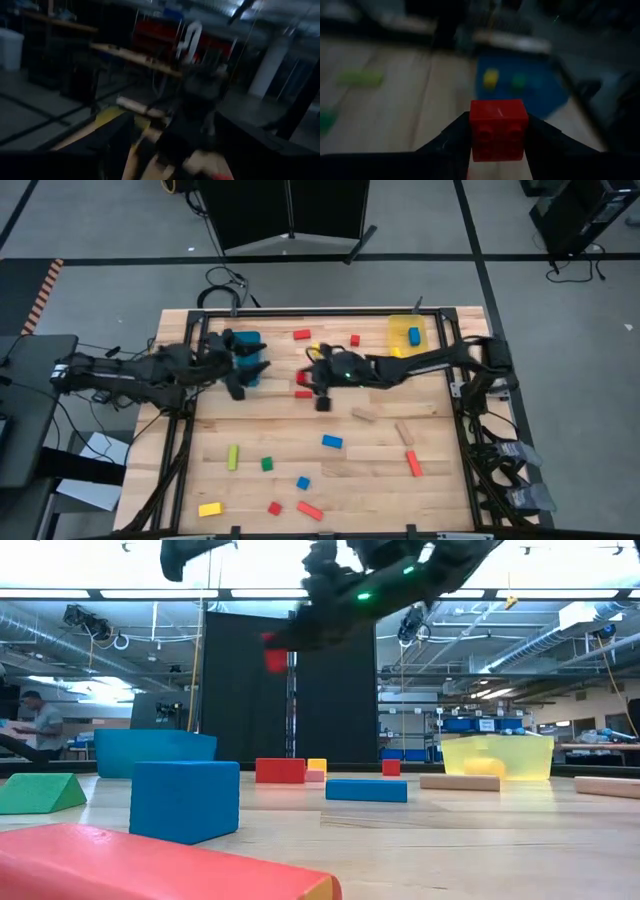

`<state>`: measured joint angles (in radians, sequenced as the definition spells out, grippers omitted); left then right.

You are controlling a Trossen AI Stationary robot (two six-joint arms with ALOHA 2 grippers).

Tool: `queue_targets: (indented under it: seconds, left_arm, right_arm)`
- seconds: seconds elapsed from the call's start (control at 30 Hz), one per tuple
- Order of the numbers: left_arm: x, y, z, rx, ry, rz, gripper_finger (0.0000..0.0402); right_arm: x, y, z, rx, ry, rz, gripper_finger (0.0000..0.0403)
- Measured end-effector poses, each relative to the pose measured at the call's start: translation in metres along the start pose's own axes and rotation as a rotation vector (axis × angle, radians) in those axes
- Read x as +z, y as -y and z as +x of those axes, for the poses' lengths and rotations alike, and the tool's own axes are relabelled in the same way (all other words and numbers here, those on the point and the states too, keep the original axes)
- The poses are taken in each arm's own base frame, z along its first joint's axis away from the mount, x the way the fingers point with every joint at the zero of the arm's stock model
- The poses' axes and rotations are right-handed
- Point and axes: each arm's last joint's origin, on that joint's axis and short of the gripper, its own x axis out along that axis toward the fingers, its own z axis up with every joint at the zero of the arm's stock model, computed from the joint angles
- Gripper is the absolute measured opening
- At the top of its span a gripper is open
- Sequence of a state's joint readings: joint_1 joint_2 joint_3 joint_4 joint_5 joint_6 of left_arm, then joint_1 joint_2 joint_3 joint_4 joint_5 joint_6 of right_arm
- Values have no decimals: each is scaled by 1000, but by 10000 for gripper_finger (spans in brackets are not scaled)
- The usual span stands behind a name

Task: Sort blocks by size
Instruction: Put the small red game piece into the blue bin

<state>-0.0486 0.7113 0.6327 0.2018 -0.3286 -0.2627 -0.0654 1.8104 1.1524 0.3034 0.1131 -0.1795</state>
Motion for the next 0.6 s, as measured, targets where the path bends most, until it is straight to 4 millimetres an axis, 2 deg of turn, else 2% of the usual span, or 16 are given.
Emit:
queue_targets:
  seconds: [0.17,0.37,0.6]
  left_arm:
    - [13,-1,-14,-20,72,-27,282]
    - [17,-2,-20,-30,92,-42,282]
    - [16,-2,-20,-34,77,-53,282]
  right_arm:
    - [12,14,50,-63,153,52,152]
    - [4,24,110,-90,161,73,152]
    - [4,29,148,-75,205,121,152]
